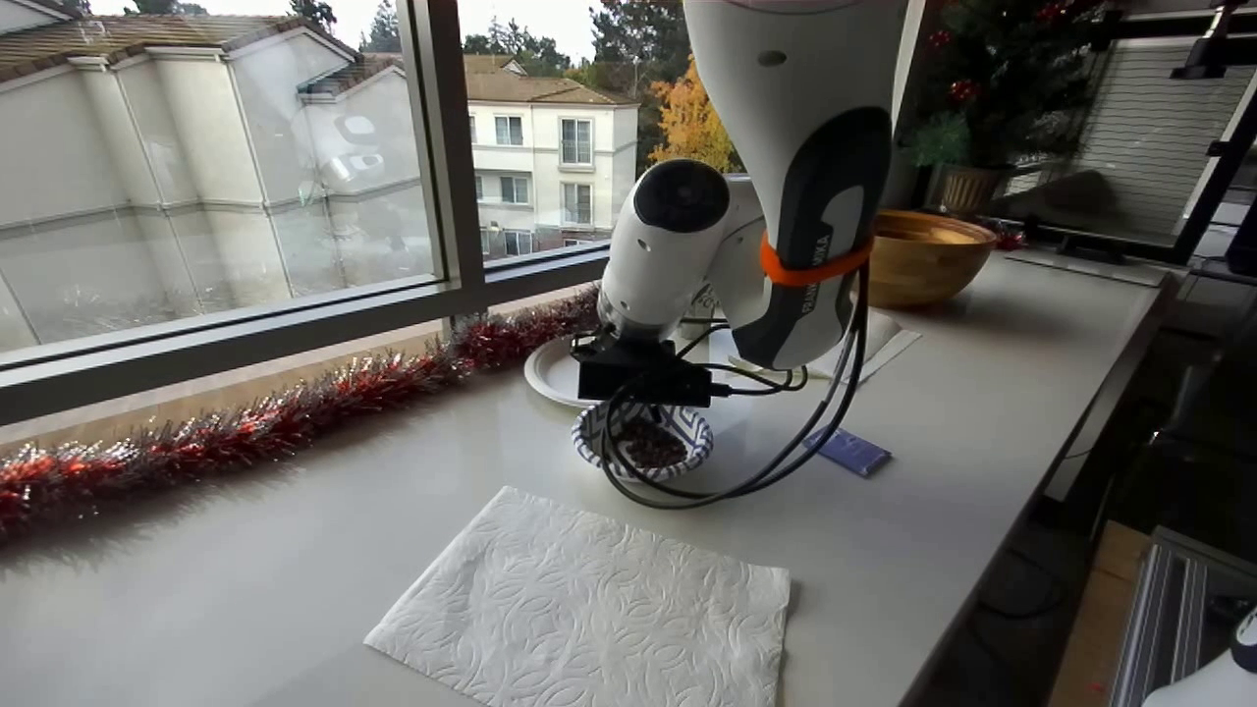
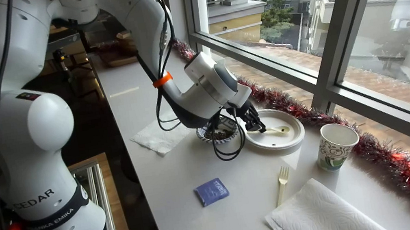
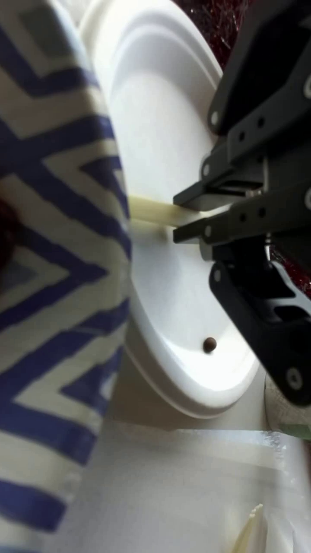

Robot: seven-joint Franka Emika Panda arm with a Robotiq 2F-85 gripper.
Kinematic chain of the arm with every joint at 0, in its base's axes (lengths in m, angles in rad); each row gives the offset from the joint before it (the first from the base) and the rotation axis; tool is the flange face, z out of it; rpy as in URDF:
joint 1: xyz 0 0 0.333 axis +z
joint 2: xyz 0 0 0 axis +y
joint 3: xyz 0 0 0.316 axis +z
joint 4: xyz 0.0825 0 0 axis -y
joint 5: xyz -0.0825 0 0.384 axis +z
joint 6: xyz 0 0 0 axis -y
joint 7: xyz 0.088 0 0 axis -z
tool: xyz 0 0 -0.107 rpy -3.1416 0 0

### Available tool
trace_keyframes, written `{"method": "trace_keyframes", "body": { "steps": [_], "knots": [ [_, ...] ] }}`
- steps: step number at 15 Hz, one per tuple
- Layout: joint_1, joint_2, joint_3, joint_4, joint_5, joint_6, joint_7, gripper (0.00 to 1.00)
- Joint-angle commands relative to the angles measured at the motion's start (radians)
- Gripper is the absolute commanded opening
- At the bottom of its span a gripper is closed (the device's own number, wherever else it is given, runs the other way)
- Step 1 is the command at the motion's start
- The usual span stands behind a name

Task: Use the white spoon to place the contents in the bowl into the coffee cup on the right.

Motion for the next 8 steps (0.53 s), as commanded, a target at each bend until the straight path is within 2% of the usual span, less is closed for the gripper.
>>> {"method": "trace_keyframes", "body": {
  "steps": [1, 5, 8],
  "knots": [
    [0.062, -0.056, -0.013, -0.08, 0.2, -0.038, -0.2, 0.03],
    [0.136, -0.15, -0.033, -0.159, 0.393, -0.144, -0.448, 0.03],
    [0.204, -0.256, -0.06, -0.218, 0.472, -0.286, -0.635, 0.03]
  ]
}}
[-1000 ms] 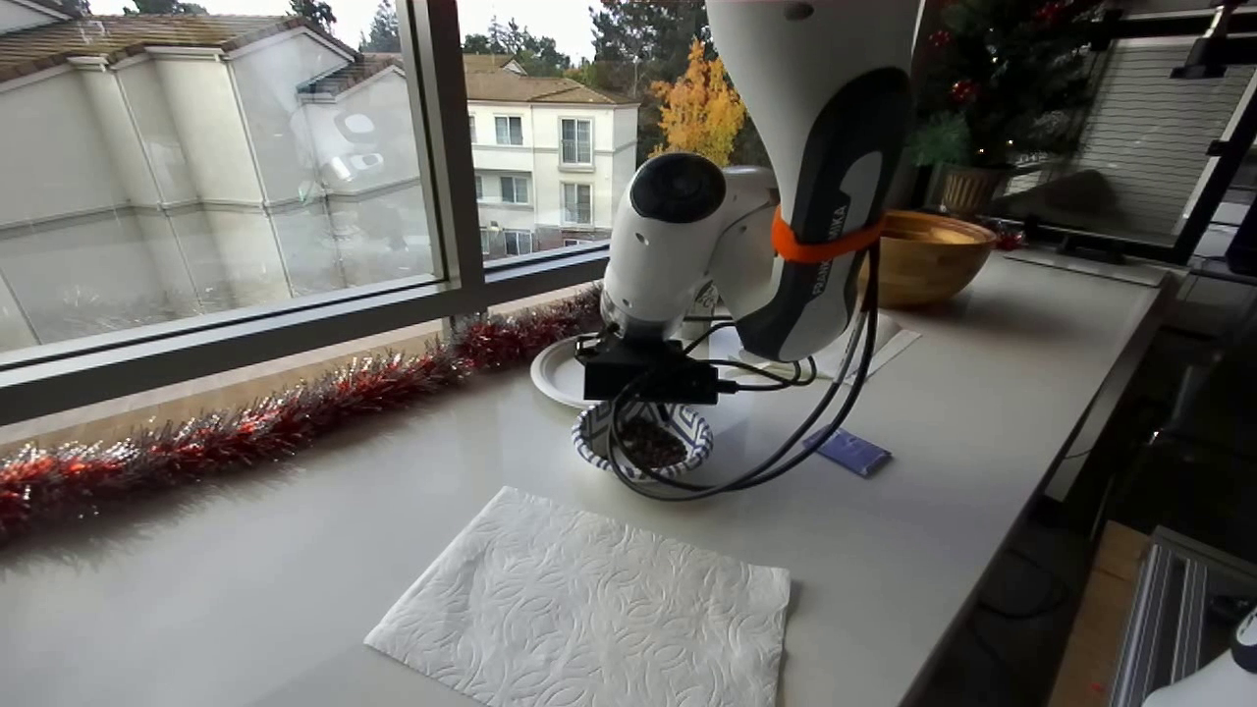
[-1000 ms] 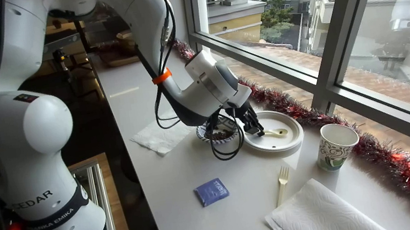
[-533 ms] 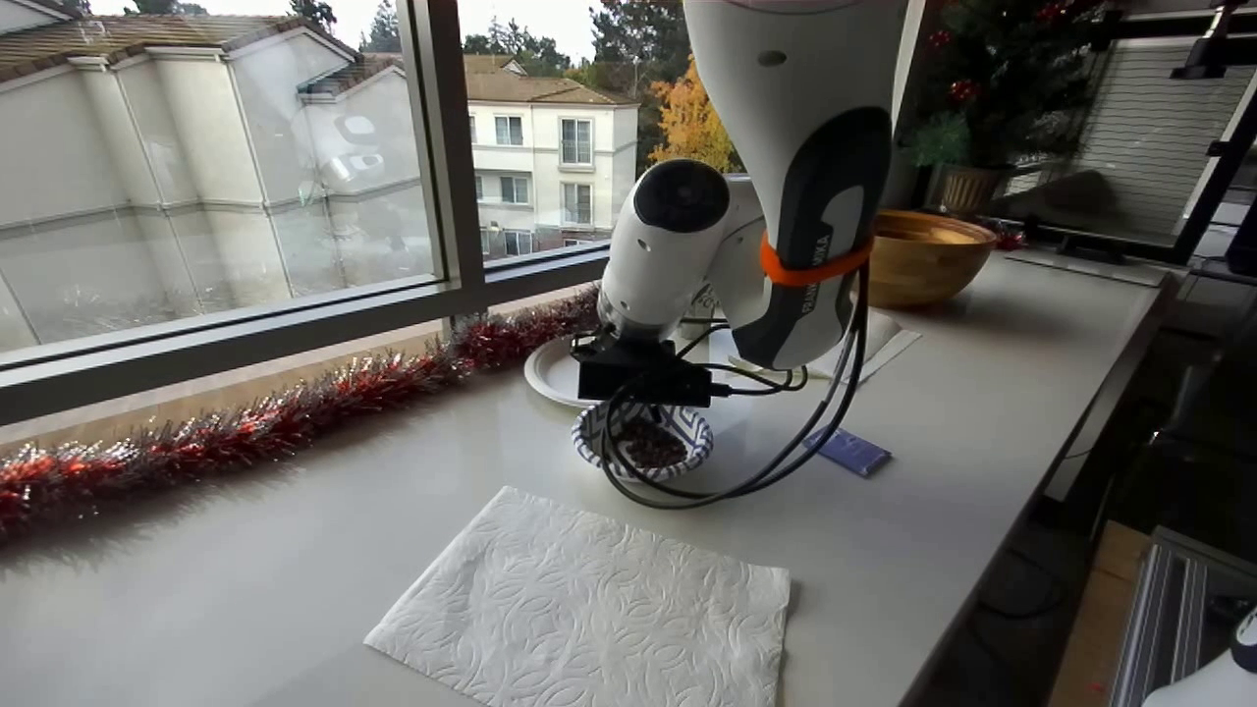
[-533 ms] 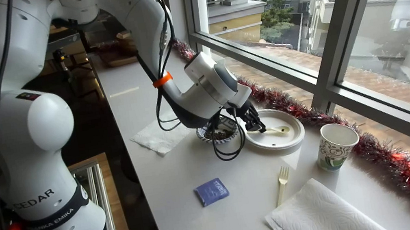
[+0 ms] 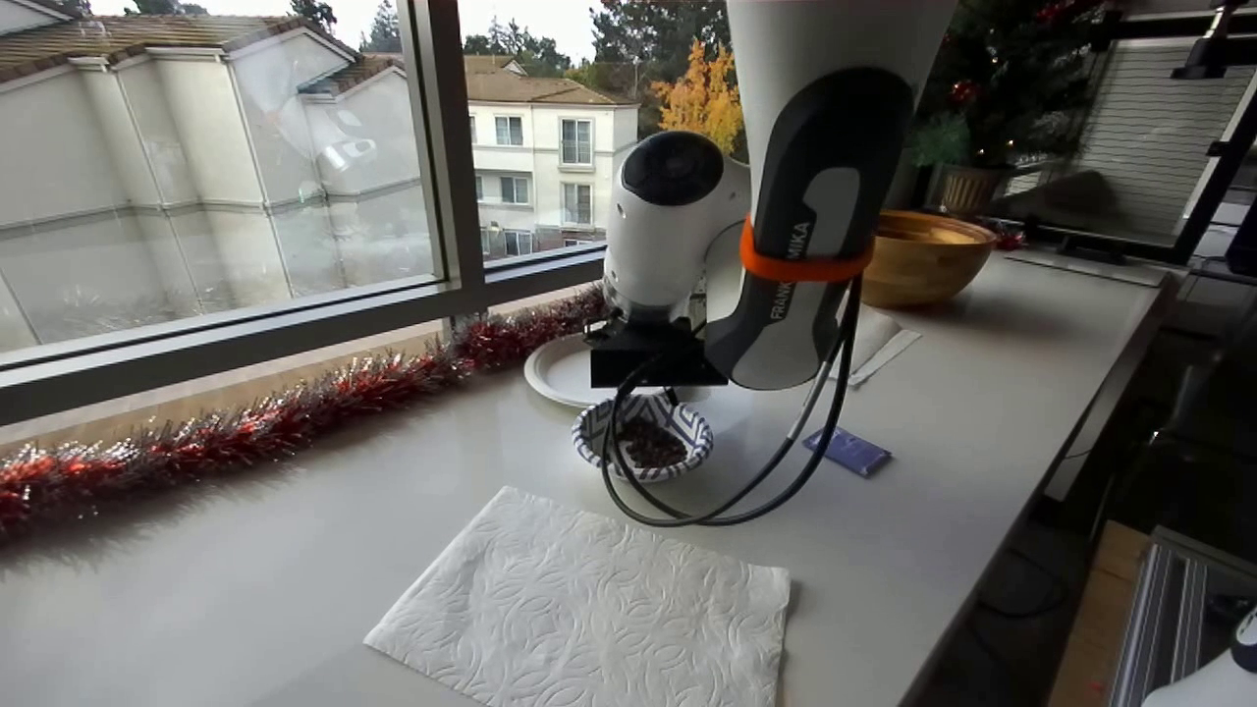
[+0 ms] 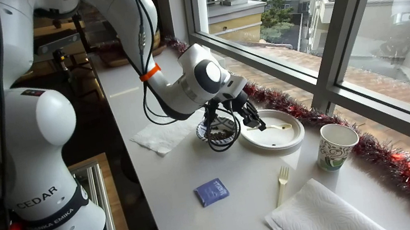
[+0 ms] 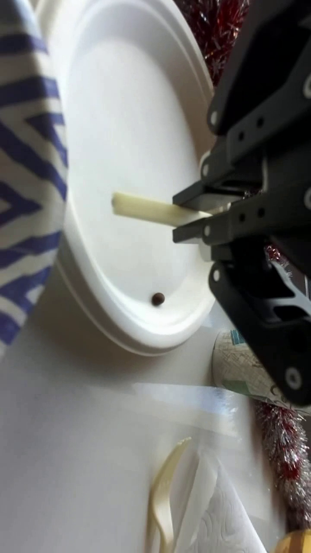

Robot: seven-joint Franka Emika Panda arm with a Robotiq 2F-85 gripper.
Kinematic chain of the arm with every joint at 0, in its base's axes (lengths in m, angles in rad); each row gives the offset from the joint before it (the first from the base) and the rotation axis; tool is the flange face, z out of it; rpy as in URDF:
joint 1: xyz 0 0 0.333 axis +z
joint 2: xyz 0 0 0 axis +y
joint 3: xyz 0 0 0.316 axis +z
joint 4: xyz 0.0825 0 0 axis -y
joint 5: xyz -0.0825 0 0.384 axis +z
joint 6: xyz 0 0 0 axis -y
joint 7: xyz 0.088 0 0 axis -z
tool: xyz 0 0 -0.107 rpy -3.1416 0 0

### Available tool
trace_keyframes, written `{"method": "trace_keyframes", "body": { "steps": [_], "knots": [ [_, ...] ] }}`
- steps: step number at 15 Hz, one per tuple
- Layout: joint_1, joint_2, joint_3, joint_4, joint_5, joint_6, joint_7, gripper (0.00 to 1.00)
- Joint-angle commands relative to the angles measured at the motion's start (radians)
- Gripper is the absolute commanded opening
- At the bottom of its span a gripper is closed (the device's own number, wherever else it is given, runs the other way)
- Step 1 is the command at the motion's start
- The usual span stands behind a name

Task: Use the white spoon to place the contents in the bowl into the coffee cup on the right.

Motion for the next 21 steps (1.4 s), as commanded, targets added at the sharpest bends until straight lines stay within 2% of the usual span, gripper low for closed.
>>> {"method": "trace_keyframes", "body": {
  "steps": [1, 5, 11, 12, 17, 21],
  "knots": [
    [0.116, -0.167, -0.058, -0.109, 0.148, -0.146, -0.258, 0.03],
    [0.258, -0.271, -0.171, -0.148, 0.265, -0.3, -0.465, 0.03],
    [0.444, -0.45, -0.331, -0.138, 0.295, -0.584, -0.688, 0.03],
    [0.48, -0.497, -0.366, -0.132, 0.247, -0.644, -0.685, 0.03],
    [0.617, -0.604, -0.473, -0.098, 0.275, -0.842, -0.784, 0.03],
    [0.718, -0.636, -0.544, -0.094, 0.285, -0.867, -0.801, 0.03]
  ]
}}
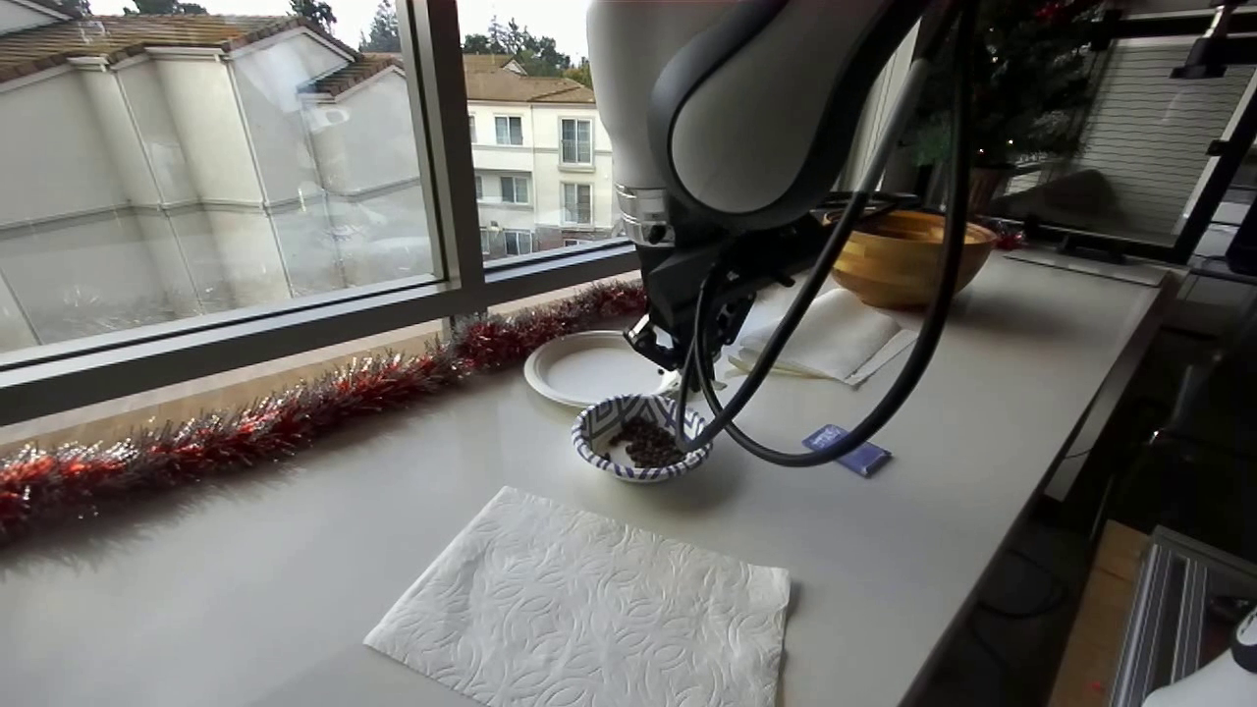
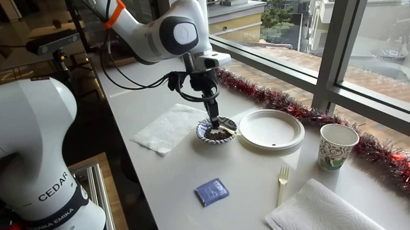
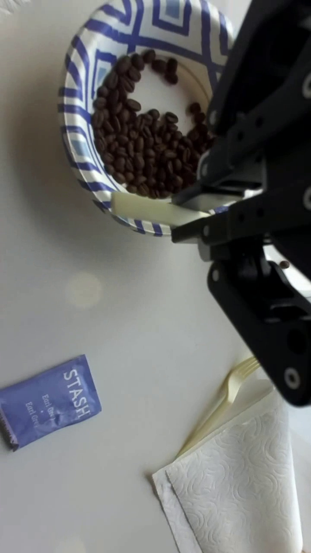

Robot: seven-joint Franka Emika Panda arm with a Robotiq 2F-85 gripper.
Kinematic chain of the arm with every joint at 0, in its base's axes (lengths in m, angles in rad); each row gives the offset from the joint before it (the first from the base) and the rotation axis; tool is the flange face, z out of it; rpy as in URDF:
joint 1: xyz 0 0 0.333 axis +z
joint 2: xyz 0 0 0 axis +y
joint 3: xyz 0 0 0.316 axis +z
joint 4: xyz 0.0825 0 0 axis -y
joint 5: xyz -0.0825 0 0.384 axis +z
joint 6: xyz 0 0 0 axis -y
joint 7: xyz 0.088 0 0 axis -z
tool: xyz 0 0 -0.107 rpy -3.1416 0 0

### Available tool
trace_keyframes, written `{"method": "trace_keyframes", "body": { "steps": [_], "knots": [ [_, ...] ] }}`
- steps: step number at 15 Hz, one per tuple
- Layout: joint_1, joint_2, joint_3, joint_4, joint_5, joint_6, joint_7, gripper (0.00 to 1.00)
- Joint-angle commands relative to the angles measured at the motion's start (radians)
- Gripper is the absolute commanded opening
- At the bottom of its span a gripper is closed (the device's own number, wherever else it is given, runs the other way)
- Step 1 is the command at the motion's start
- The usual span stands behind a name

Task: Use the white spoon to place the contents in the bowl into the coffee cup on the right.

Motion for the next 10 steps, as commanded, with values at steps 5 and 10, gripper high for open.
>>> {"method": "trace_keyframes", "body": {
  "steps": [5, 10],
  "knots": [
    [0.119, -0.04, -0.079, 0.001, 0.003, -0.018, -0.027, 0.13],
    [0.152, -0.05, -0.101, 0.001, 0.008, -0.032, -0.043, 0.13]
  ]
}}
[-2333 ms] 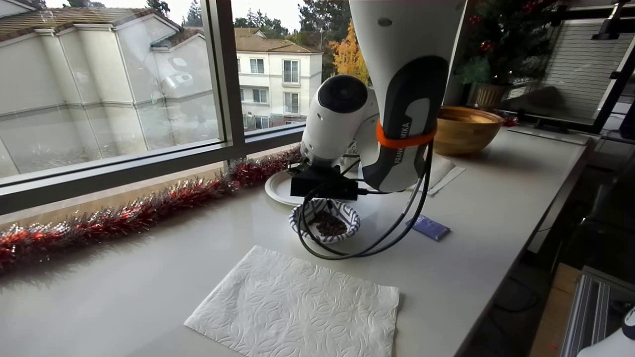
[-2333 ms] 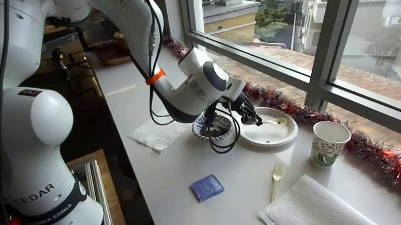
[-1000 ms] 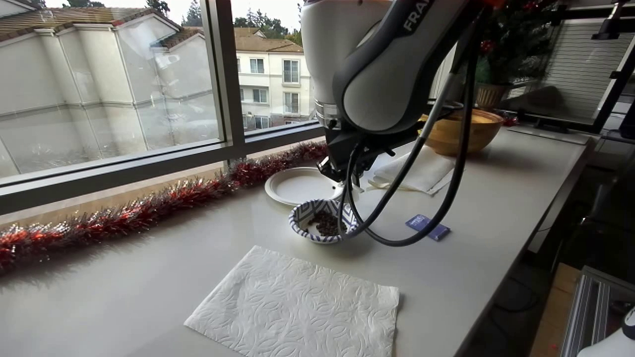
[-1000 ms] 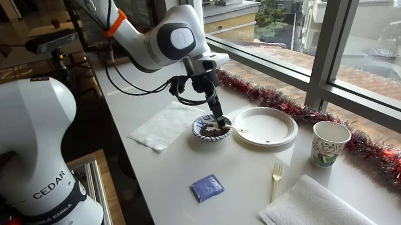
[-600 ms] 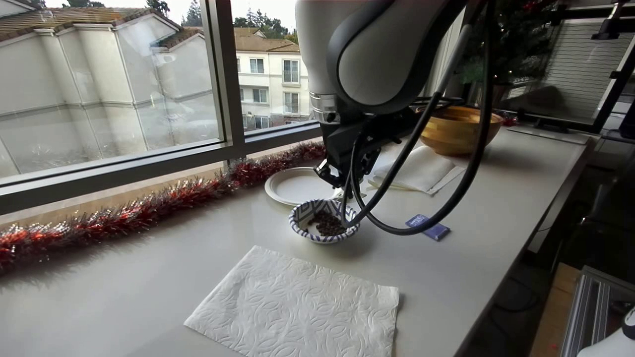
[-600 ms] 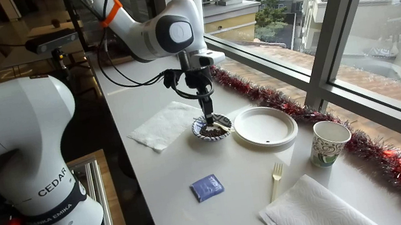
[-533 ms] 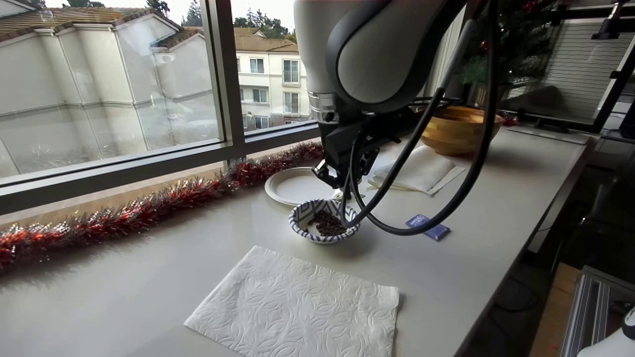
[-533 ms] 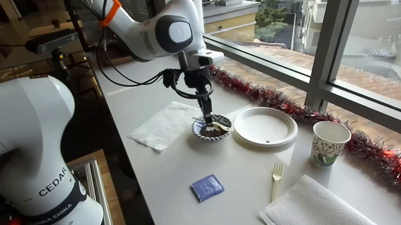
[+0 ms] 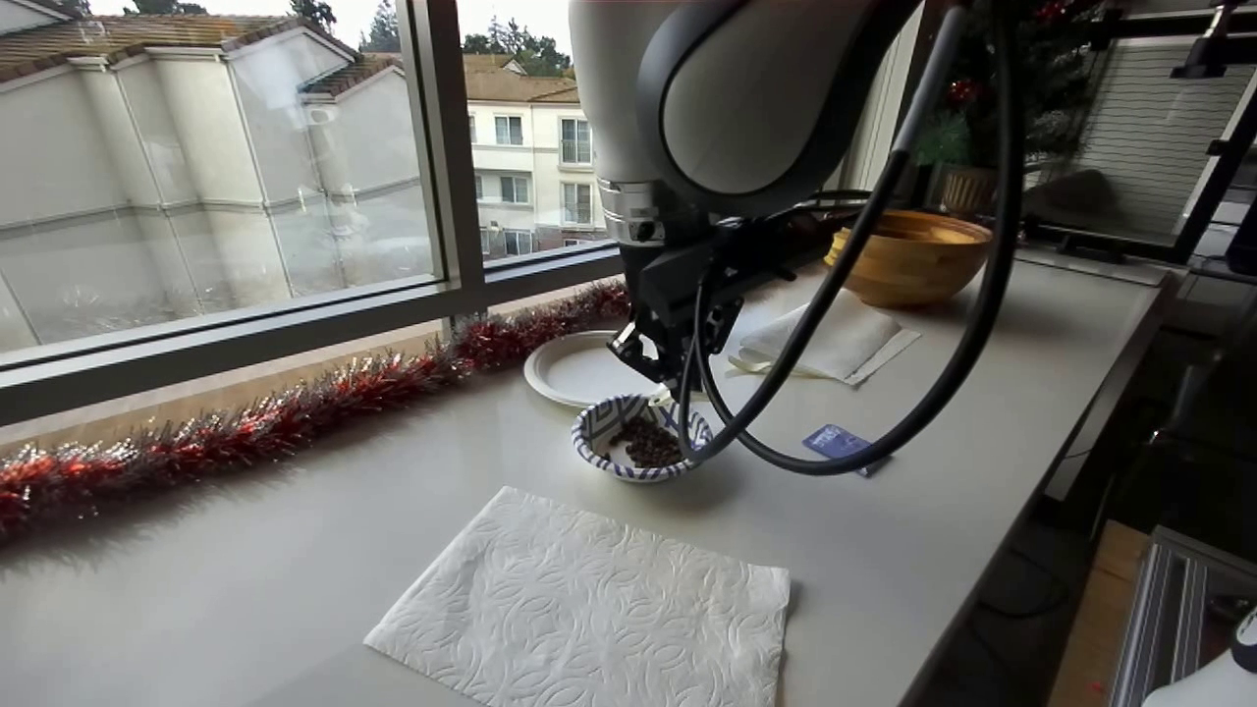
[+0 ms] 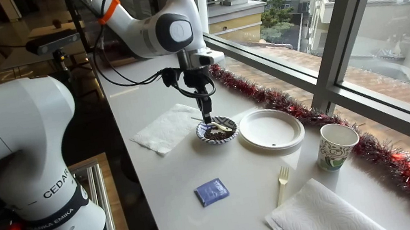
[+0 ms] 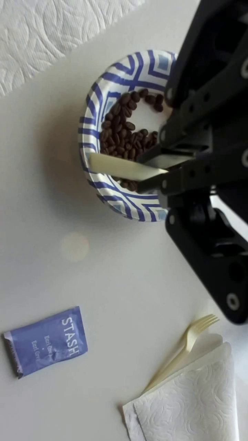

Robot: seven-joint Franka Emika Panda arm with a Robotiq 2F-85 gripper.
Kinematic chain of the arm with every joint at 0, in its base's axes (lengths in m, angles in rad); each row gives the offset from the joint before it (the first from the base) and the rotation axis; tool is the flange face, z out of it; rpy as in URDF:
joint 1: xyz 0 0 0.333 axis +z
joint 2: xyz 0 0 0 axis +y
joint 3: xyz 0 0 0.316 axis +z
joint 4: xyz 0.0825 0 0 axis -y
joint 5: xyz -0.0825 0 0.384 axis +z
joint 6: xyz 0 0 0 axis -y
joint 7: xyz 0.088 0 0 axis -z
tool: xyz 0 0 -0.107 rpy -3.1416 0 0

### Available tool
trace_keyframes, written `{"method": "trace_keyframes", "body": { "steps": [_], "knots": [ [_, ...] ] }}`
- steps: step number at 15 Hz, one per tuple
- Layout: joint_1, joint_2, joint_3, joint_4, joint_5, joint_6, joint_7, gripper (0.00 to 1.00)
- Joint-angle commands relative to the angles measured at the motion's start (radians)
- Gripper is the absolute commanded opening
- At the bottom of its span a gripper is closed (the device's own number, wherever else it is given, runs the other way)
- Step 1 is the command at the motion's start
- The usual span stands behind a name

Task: Use the white spoon to place the contents in the bowl into the coffee cup on the right.

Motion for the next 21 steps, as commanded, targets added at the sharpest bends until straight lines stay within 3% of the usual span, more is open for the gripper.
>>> {"method": "trace_keyframes", "body": {
  "steps": [1, 21],
  "knots": [
    [0.0, -0.001, -0.001, 0.0, 0.0, 0.0, -0.002, 0.03],
    [0.059, -0.135, -0.015, -0.012, 0.084, -0.108, -0.134, 0.03]
  ]
}}
